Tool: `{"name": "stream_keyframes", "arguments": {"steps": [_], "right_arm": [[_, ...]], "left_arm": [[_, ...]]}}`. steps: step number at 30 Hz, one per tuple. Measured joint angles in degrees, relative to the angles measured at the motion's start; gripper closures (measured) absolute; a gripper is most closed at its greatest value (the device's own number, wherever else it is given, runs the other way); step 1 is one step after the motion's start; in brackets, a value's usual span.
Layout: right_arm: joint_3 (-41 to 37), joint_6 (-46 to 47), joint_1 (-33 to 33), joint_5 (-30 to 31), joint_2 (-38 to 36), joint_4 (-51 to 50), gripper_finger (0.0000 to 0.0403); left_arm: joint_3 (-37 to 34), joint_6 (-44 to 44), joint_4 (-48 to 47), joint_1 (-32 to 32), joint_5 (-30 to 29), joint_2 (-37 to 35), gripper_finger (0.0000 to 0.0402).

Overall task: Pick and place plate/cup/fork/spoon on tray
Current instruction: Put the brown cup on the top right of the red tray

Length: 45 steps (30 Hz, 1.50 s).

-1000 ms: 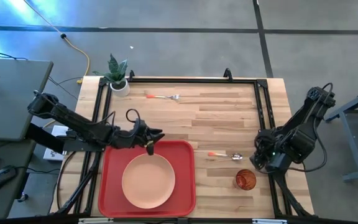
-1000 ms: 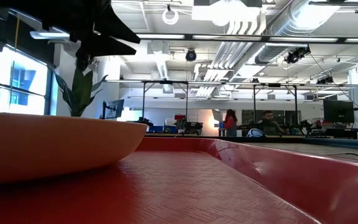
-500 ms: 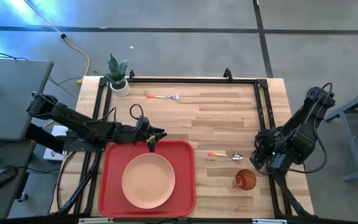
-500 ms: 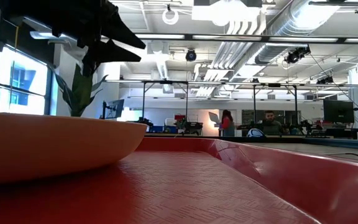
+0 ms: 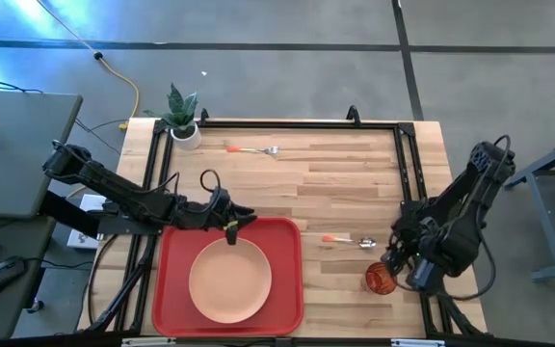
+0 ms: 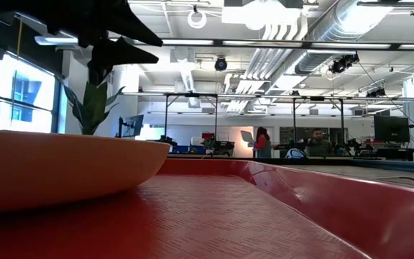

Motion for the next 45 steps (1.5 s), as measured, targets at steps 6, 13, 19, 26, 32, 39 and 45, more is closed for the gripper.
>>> {"name": "stream_keyframes", "arguments": {"steps": [6,13,19,26,32,39,45], "right_arm": [[1.8,3.4,0.1,0.0,0.4,2.7,0.0194],[2.8,1.3,-1.5,-5.2,0.3,-4.5,0.0194],[2.8,-3.9,-1.6,-4.8,0.4,4.3,0.0194],[0.3,-4.6,-1.6,-4.6,0.4,9.7,0.0194],[-6.3,-1.9,-1.6,-5.5,0.4,15.7,0.0194],[-12.2,-1.9,-1.1,-11.7,0.4,19.0,0.0194],[-16.3,0.5,-1.2,-12.9,0.4,23.3,0.0194]], "left_arm": [[0.0,6.1,-0.1,3.5,1.3,0.2,0.0277],[0.0,7.6,-0.4,7.3,7.7,0.2,0.0277],[0.0,10.3,-1.3,8.7,7.8,0.2,0.0277],[0.0,12.3,-1.6,10.9,8.3,0.2,0.0277],[0.0,13.7,-1.5,12.7,11.1,0.2,0.0277],[0.0,16.8,-1.5,13.0,11.7,0.2,0.0277],[0.0,20.8,-1.5,13.1,11.7,0.2,0.0277]]}}
